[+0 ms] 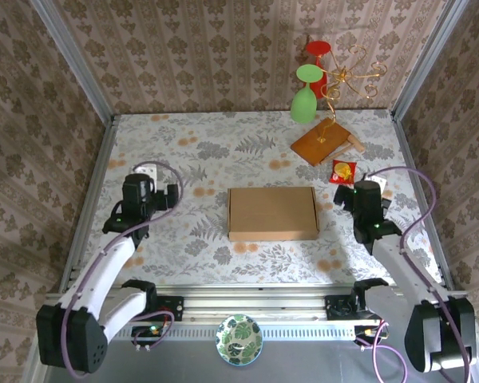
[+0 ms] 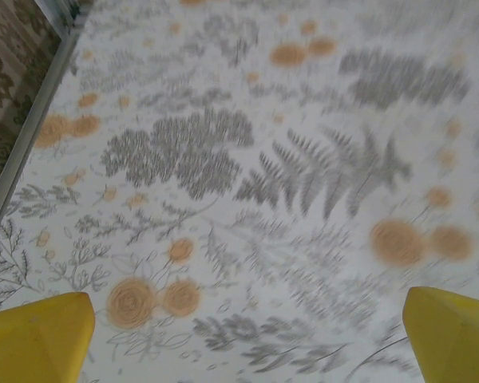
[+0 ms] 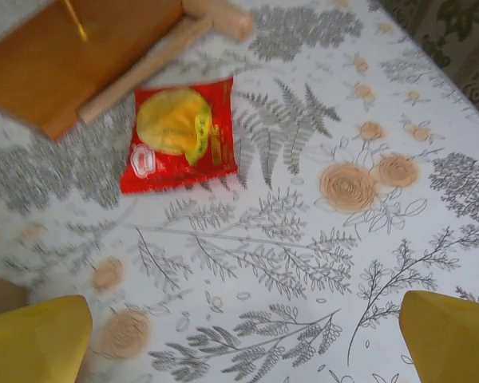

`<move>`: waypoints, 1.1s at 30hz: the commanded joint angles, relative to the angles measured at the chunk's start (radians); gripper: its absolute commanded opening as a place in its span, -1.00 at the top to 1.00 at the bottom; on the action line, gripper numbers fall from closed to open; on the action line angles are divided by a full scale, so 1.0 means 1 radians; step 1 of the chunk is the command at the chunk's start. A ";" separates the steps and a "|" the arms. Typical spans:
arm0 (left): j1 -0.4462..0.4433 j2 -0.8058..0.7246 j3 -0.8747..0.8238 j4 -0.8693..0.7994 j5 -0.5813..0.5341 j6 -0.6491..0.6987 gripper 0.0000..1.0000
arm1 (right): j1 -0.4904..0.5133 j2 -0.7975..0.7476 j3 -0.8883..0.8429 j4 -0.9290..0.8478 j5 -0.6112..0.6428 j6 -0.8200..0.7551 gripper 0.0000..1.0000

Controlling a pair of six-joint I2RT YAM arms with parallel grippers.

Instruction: Fold the paper box

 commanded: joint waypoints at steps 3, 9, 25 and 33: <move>0.139 0.178 -0.051 0.268 0.171 0.072 -1.00 | -0.005 0.109 -0.080 0.456 -0.056 -0.129 -1.00; 0.225 0.337 -0.123 0.650 0.234 0.008 -1.00 | -0.048 0.293 -0.061 0.686 -0.150 -0.167 -1.00; 0.232 0.528 -0.246 1.149 0.283 0.028 -1.00 | -0.023 0.535 -0.025 0.865 -0.092 -0.173 -1.00; 0.221 0.532 -0.242 1.142 0.258 0.036 -1.00 | -0.022 0.532 -0.023 0.860 -0.092 -0.174 -1.00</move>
